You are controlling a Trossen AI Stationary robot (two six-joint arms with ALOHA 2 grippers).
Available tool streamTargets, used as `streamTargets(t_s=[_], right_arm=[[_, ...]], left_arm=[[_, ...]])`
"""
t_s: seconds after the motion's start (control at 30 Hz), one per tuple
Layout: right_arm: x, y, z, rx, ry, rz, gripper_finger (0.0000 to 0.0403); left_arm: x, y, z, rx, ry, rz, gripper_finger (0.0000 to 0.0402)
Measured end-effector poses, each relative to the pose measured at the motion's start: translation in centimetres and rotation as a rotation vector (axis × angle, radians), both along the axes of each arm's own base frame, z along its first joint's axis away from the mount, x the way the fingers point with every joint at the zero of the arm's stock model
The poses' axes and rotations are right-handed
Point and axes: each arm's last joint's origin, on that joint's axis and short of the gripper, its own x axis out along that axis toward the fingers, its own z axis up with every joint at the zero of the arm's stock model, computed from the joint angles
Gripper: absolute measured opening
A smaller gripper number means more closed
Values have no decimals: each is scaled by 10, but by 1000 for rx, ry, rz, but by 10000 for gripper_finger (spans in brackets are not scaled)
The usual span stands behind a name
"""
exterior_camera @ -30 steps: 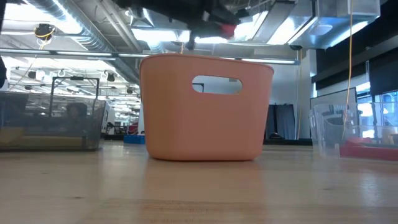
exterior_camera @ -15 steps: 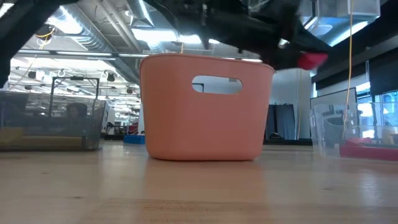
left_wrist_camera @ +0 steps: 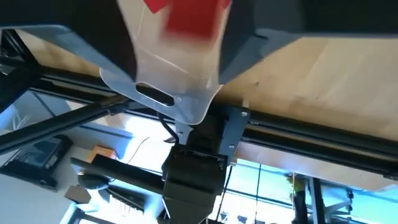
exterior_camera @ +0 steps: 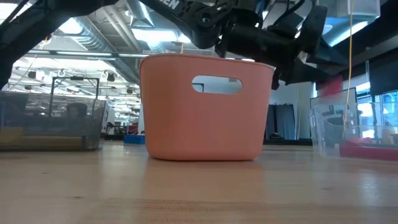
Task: Sort & place blocks by color
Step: Put the red block into the transparent bin, then put the top blue game piece into the orange bin
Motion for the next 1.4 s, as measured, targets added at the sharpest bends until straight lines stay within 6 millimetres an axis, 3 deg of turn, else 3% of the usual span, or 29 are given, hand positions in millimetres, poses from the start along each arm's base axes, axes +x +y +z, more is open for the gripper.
streamTargets(t_s=[0.17,0.33,0.57,0.73,0.87,1.0,1.1,1.23,1.4], right_arm=[[0,0,0,-3,3,-1,185],[0,0,0,-2,3,0,185],[0,1,0,-4,1,17,185],[0,1,0,-6,3,16,185],[0,0,-1,-11,11,15,185],[1,0,-3,-11,30,15,185],[1,0,-5,-28,58,14,185],[1,0,-8,-43,96,13,185],[1,0,-9,-55,109,13,185]], left_arm=[[0,5,0,-31,5,-35,279],[-7,16,9,-133,58,-103,292],[-48,70,56,-41,278,34,285],[-96,107,112,78,337,204,284],[-135,122,155,131,327,291,284],[-171,116,196,151,216,313,284],[-194,100,204,151,150,300,284],[-229,71,198,119,29,318,284],[-273,38,172,87,-116,359,284]])
